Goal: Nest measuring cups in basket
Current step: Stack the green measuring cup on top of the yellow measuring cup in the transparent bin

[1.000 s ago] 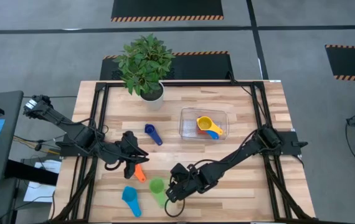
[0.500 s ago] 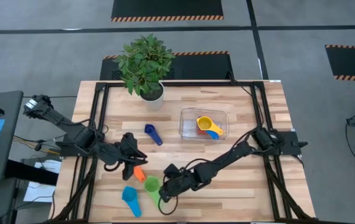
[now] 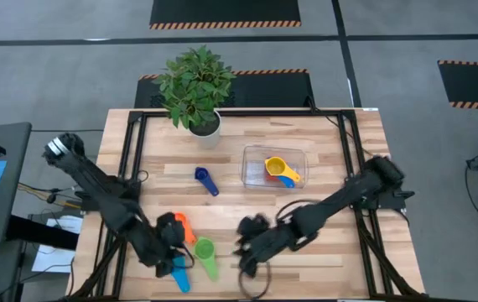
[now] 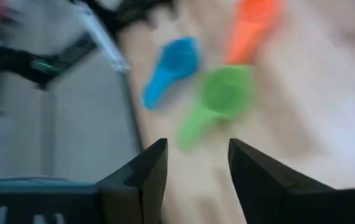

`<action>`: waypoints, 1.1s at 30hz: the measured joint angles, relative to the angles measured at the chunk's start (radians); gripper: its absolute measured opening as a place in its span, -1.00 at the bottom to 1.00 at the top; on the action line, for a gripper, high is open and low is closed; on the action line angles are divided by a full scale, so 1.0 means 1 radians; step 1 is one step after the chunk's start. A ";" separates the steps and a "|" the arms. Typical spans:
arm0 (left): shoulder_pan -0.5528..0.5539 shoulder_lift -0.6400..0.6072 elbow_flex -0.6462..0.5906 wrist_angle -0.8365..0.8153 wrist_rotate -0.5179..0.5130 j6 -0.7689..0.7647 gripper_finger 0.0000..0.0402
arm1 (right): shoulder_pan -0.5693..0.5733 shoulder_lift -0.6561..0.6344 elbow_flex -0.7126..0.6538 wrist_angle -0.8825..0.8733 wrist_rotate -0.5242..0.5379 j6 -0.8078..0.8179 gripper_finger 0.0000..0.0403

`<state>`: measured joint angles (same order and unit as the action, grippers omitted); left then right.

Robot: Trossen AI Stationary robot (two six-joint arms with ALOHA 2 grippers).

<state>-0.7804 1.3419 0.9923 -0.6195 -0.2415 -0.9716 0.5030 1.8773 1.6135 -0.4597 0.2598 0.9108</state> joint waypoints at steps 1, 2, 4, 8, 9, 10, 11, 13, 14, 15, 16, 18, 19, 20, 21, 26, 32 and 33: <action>-0.010 0.040 0.000 0.006 -0.003 -0.002 -0.49 | 0.007 -0.038 0.000 -0.089 0.031 -0.001 -0.05; -0.013 0.081 0.004 0.013 -0.001 -0.006 -0.49 | 0.016 -0.074 0.000 -0.167 0.066 0.003 -0.06; -0.015 0.160 0.018 0.019 0.002 -0.010 -0.49 | 0.034 -0.142 0.000 -0.322 0.134 0.050 -0.09; -0.002 0.287 0.063 0.033 0.034 -0.005 -0.49 | 0.102 -0.246 0.000 -0.541 0.230 0.189 -0.16; 0.007 0.321 0.072 0.032 0.057 0.001 -0.49 | 0.122 -0.266 0.000 -0.576 0.250 0.215 -0.17; 0.014 0.356 0.080 0.027 0.076 0.002 -0.49 | 0.142 -0.283 0.000 -0.598 0.270 0.235 -0.19; 0.022 0.390 0.086 0.023 0.088 0.002 -0.49 | 0.163 -0.298 0.000 -0.620 0.292 0.253 -0.21; 0.041 0.443 0.110 0.021 0.107 0.001 -0.49 | 0.199 -0.318 0.000 -0.656 0.325 0.282 -0.23; 0.049 0.466 0.125 0.023 0.110 -0.002 -0.49 | 0.217 -0.326 0.000 -0.661 0.338 0.297 -0.25; 0.060 0.485 0.141 0.016 0.123 -0.004 -0.49 | 0.234 -0.331 0.000 -0.673 0.346 0.310 -0.26; 0.070 0.503 0.154 -0.001 0.126 -0.005 -0.49 | 0.250 -0.335 0.000 -0.682 0.352 0.323 -0.27; 0.098 0.537 0.186 -0.023 0.119 0.024 -0.49 | 0.277 -0.338 0.000 -0.690 0.368 0.340 -0.30; 0.115 0.549 0.206 -0.023 0.103 0.050 -0.49 | 0.288 -0.338 0.000 -0.696 0.375 0.344 -0.31; 0.135 0.559 0.228 -0.019 0.084 0.081 -0.49 | 0.297 -0.336 0.000 -0.702 0.375 0.346 -0.32; 0.157 0.570 0.254 -0.014 0.057 0.108 -0.49 | 0.305 -0.333 0.000 -0.704 0.375 0.346 -0.33; 0.270 0.590 0.376 -0.042 0.019 0.166 -0.49 | 0.314 -0.316 -0.001 -0.723 0.371 0.346 -0.40; 0.215 0.568 0.509 -0.306 0.205 0.166 -0.49 | 0.325 -0.318 -0.001 -0.740 0.369 0.347 -0.41; 0.194 0.568 0.523 -0.357 0.207 0.166 -0.49 | 0.330 -0.318 -0.001 -0.753 0.368 0.348 -0.41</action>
<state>-0.5862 1.9095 1.5149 -0.9766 -0.0341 -0.8059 0.8330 1.5594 1.6127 -1.2128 0.6282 1.2588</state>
